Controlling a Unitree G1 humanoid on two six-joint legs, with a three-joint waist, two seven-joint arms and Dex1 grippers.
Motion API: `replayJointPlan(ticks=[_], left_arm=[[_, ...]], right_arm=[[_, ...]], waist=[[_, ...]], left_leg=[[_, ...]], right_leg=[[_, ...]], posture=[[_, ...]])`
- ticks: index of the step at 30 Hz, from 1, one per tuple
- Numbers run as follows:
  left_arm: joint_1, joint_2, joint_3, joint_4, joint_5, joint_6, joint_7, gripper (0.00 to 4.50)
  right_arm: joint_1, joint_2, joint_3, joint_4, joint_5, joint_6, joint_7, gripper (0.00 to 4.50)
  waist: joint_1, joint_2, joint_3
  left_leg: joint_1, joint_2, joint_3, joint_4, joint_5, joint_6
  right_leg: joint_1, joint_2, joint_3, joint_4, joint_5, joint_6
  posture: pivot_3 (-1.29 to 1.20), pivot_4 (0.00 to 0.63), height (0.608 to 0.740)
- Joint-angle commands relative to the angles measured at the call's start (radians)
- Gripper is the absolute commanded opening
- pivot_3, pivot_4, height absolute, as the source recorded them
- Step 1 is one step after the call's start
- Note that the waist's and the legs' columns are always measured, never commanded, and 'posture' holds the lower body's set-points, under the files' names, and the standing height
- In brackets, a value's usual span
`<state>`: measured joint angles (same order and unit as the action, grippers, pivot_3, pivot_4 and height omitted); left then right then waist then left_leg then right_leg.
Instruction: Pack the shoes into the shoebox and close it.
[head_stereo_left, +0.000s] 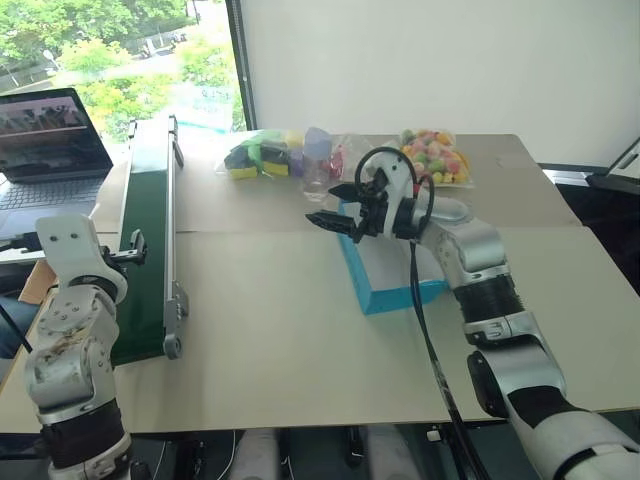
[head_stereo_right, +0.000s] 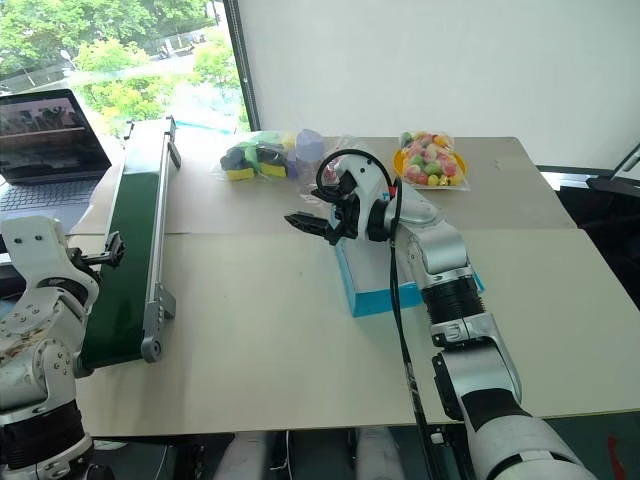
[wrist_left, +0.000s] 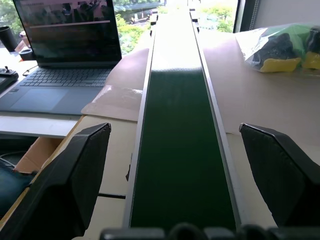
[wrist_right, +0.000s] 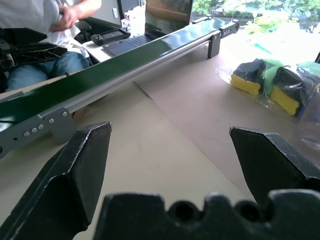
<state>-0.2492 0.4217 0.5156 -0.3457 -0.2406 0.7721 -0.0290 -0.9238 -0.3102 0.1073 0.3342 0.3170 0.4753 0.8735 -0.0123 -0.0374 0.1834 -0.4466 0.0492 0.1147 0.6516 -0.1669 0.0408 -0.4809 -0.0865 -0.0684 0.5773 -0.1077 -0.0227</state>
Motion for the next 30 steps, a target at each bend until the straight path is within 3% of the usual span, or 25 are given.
replayJointPlan(ticks=[1,10,30], left_arm=[[0.007,0.009,-0.008,0.056,0.014,-0.090,-0.024,4.42],[-0.047,0.016,-0.021,0.247,0.008,-0.239,-0.044,4.42],[-0.192,0.073,-0.061,0.301,0.029,-0.295,-0.036,4.42]], right_arm=[[-0.003,0.002,-0.021,-0.067,0.024,0.009,0.010,4.50],[0.030,0.009,-0.030,-0.165,0.068,0.089,0.005,4.50],[0.056,0.006,-0.039,-0.235,0.089,0.133,-0.061,4.50]], waist=[[0.000,0.000,0.000],[0.000,0.000,0.000],[0.000,0.000,0.000]], left_leg=[[0.000,0.000,0.000,0.000,0.000,0.000],[0.000,0.000,0.000,-0.001,0.000,0.000],[-0.001,0.000,0.002,-0.001,0.000,0.000]], right_leg=[[0.000,0.000,0.000,0.000,0.000,0.000],[-0.001,0.000,-0.001,0.000,0.000,0.000],[-0.002,-0.002,-0.002,0.000,0.000,0.000]], posture=[[0.00,0.150,0.738],[0.00,0.150,0.738],[0.00,0.150,0.738]])
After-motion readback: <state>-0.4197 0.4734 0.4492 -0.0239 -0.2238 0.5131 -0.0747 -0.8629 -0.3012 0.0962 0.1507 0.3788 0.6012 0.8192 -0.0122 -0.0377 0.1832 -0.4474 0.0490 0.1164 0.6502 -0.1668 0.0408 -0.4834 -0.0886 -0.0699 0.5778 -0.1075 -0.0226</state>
